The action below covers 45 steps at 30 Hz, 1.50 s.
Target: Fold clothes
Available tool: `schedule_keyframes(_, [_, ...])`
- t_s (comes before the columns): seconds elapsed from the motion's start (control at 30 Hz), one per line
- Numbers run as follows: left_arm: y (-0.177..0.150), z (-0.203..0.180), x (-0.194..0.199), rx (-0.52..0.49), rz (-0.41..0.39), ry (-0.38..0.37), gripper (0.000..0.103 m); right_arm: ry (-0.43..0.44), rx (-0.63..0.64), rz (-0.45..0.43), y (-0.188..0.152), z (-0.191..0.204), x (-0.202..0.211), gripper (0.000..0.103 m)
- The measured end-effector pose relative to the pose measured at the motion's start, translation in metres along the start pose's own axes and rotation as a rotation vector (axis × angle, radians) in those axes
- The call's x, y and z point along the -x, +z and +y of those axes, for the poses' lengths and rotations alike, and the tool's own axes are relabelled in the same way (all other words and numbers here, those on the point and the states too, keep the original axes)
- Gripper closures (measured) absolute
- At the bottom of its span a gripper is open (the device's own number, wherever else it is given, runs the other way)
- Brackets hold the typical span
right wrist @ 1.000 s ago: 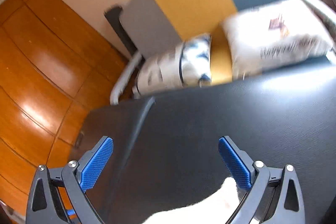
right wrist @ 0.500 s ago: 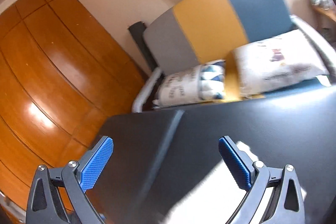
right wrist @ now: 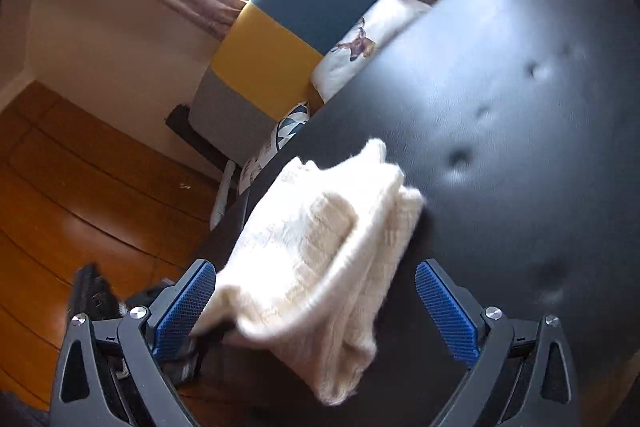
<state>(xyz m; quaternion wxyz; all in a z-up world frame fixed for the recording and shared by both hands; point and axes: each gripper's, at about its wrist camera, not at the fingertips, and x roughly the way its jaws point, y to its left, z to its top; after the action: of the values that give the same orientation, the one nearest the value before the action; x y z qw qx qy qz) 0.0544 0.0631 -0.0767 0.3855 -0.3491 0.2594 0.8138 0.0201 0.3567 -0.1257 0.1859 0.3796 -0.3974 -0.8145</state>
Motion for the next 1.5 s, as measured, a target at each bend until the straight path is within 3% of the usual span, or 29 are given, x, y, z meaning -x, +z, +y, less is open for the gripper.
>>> schedule_keyframes(0.07, [0.001,0.007,0.003,0.114,-0.003,-0.037,0.086,-0.006,-0.016,-0.001,-0.006,-0.008,-0.003,0.0])
schedule_keyframes(0.17, [-0.017,0.06,0.042,0.415,-0.111,-0.085,0.087,-0.022,-0.005,0.029,-0.017,-0.007,-0.012,0.0])
schedule_keyframes(0.33, [-0.055,0.153,0.081,0.77,-0.214,0.002,0.088,-0.049,0.056,0.107,-0.032,0.003,-0.034,0.0])
schedule_keyframes(0.47, [-0.116,0.196,0.078,0.985,-0.168,0.115,0.088,-0.07,0.104,0.169,-0.043,0.011,-0.051,0.0])
schedule_keyframes(0.63, [-0.194,0.223,0.05,1.274,-0.049,0.196,0.085,-0.122,0.222,0.248,-0.056,0.033,-0.081,0.0])
schedule_keyframes(0.7, [-0.22,0.226,0.043,1.367,-0.014,0.2,0.067,-0.141,0.259,0.257,-0.056,0.038,-0.09,0.0])
schedule_keyframes(0.73, [-0.224,0.221,0.049,1.365,-0.021,0.192,0.047,-0.14,0.262,0.258,-0.054,0.038,-0.094,0.0])
schedule_keyframes(0.77, [-0.225,0.214,0.056,1.353,-0.033,0.187,0.039,-0.136,0.261,0.256,-0.052,0.039,-0.097,0.0])
schedule_keyframes(0.87, [-0.208,0.2,0.077,1.24,-0.098,0.192,0.032,-0.126,0.243,0.241,-0.042,0.041,-0.099,0.0])
schedule_keyframes(0.93, [-0.186,0.192,0.084,1.107,-0.128,0.22,0.025,-0.107,0.212,0.249,-0.034,0.039,-0.103,0.0])
schedule_keyframes(1.03, [-0.146,0.186,0.074,0.875,-0.117,0.305,0.024,-0.144,0.24,0.253,-0.019,0.045,-0.11,0.0])
schedule_keyframes(1.17, [-0.112,0.185,0.05,0.695,-0.033,0.428,0.024,-0.179,0.244,0.25,0.007,0.047,-0.125,0.0])
schedule_keyframes(1.27, [-0.099,0.192,0.026,0.648,0.024,0.484,0.024,-0.172,0.184,0.244,0.028,0.042,-0.134,0.0])
schedule_keyframes(1.4, [-0.088,0.198,0.024,0.646,0.042,0.498,0.024,-0.144,0.07,0.249,0.049,0.023,-0.145,0.0])
schedule_keyframes(1.5, [-0.084,0.203,0.026,0.658,0.056,0.507,0.023,-0.07,0.002,0.276,0.057,0.014,-0.154,0.003])
